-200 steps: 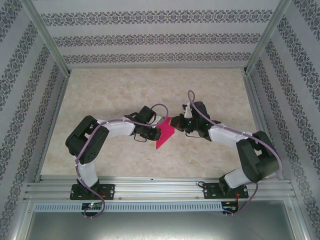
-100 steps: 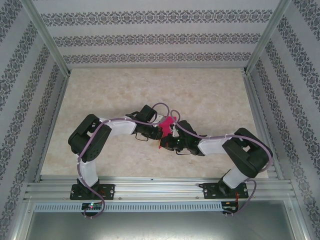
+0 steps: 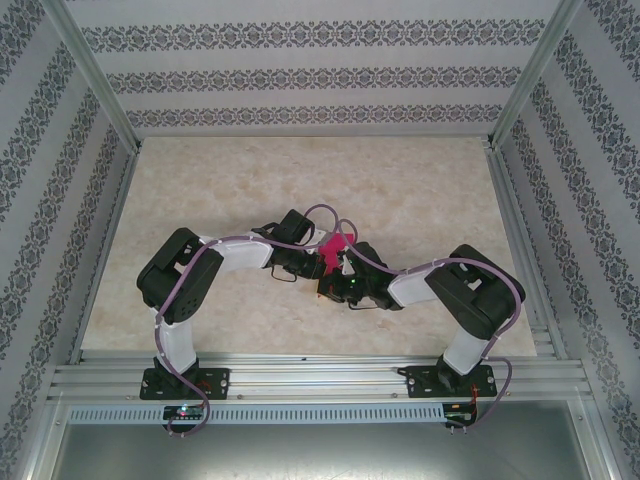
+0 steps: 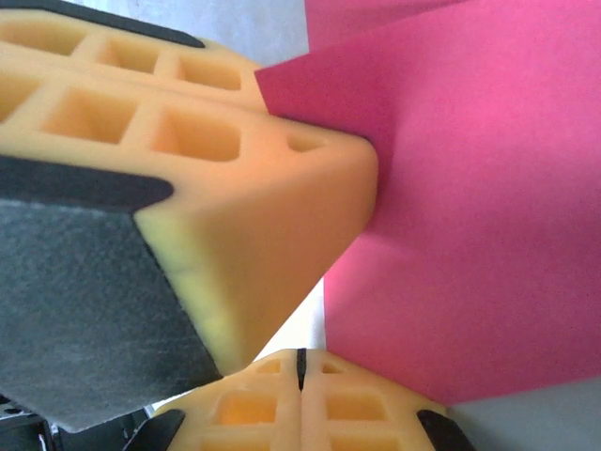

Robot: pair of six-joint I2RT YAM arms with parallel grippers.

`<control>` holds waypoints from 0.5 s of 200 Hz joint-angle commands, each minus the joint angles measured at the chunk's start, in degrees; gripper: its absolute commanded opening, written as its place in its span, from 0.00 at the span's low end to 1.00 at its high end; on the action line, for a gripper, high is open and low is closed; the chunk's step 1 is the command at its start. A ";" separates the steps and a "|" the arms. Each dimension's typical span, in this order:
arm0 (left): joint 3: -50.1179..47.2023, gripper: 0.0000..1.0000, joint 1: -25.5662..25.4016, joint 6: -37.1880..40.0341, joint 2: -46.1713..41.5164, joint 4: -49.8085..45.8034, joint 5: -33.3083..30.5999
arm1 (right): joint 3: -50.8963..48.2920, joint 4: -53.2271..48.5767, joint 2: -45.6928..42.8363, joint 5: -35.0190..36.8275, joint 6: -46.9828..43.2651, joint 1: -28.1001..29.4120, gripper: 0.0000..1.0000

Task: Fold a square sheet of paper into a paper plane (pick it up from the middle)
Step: Third fold the triangle at the center of the table.

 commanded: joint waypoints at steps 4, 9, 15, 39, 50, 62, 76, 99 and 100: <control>-1.50 0.01 0.59 0.32 3.56 -3.90 -2.95 | 0.36 -3.22 1.26 0.97 -1.14 0.69 0.00; -1.44 0.01 0.57 0.35 3.62 -3.88 -2.91 | 0.74 -3.34 0.80 0.55 -1.32 0.77 0.01; -1.40 0.01 0.59 0.36 3.64 -3.96 -2.94 | 1.05 -3.77 -0.07 0.41 -1.37 0.78 0.01; -1.41 0.01 0.64 0.49 3.54 -4.06 -2.95 | 0.99 -3.71 -3.09 0.59 -1.23 0.86 0.01; -1.40 0.01 0.61 0.36 3.52 -3.97 -2.92 | 1.23 -3.89 -3.31 0.49 -1.40 1.17 0.01; -1.42 0.01 0.68 0.36 3.53 -4.01 -2.92 | 1.42 -3.78 -2.15 0.10 -1.29 1.53 0.00; -1.30 0.01 0.67 0.36 3.59 -4.05 -2.88 | 1.40 -3.26 -0.29 0.00 -1.03 1.91 0.01; -1.36 0.01 0.68 0.39 3.45 -4.14 -2.93 | 2.06 -8.37 2.25 2.10 -1.01 1.77 0.00; -1.36 0.01 0.68 0.42 3.41 -4.18 -2.91 | 2.01 -8.30 2.28 2.12 -0.98 1.75 0.00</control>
